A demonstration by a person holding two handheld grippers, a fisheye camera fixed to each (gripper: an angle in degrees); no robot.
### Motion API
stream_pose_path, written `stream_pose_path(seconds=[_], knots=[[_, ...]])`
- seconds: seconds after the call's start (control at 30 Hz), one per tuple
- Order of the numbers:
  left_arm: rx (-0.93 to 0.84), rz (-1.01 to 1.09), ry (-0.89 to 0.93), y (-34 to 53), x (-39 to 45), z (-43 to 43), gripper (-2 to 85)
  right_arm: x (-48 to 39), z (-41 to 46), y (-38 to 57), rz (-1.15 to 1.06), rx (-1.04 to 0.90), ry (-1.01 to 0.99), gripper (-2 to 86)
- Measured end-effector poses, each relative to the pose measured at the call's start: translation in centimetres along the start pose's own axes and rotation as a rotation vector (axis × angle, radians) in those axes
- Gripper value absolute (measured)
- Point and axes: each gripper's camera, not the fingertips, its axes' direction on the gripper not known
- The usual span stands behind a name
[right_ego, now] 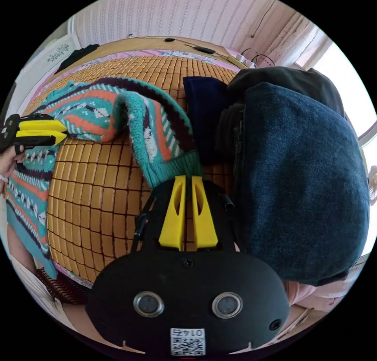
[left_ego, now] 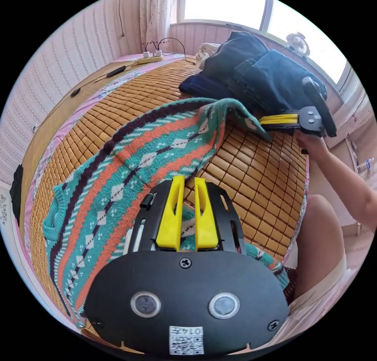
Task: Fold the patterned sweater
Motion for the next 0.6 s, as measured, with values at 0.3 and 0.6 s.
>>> stream_pose_path(seconds=[0.3, 0.6], knots=[[0.004, -0.065, 0.069, 0.9, -1.2, 1.4, -0.5, 4.1, -12.7, -2.7, -0.133, 0.245, 0.159, 1.1], [0.159, -0.091, 0.139, 9.6, -1.4, -6.8, 3.9, 3.8, -12.0, -3.0, -0.079, 0.147, -0.027, 9.4]])
